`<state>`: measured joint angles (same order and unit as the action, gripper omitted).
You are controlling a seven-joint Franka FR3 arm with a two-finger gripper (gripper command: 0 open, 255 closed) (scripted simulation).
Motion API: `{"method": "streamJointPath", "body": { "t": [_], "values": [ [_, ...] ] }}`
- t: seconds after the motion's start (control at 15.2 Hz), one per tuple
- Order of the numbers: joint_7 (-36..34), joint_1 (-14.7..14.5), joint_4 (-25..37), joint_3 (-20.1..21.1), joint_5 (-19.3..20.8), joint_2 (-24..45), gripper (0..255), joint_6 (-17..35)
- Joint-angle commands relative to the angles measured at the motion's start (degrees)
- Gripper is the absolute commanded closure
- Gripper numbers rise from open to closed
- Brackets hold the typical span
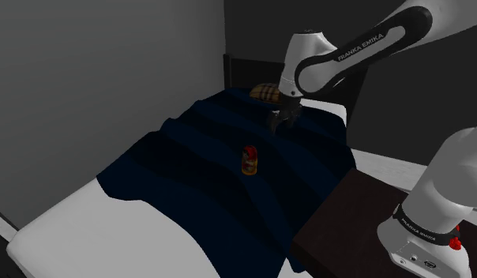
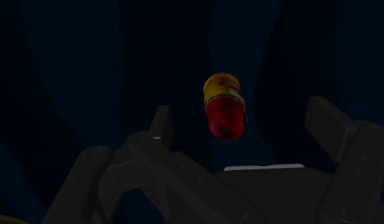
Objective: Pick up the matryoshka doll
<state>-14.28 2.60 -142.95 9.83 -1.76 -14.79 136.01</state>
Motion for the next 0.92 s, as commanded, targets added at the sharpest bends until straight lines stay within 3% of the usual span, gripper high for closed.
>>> {"method": "streamJointPath", "body": {
  "t": [0.0, 0.46, 0.86],
  "values": [
    [-1.90, 0.50, 0.76, 0.69, 1.23, 4.45, 0, 4.67],
    [-10.43, 1.67, 7.44, 0.93, 9.50, 20.73, 0, 16.81],
    [-18.20, -0.72, 16.68, -2.75, 17.18, 34.50, 0, 23.48]
  ]
}}
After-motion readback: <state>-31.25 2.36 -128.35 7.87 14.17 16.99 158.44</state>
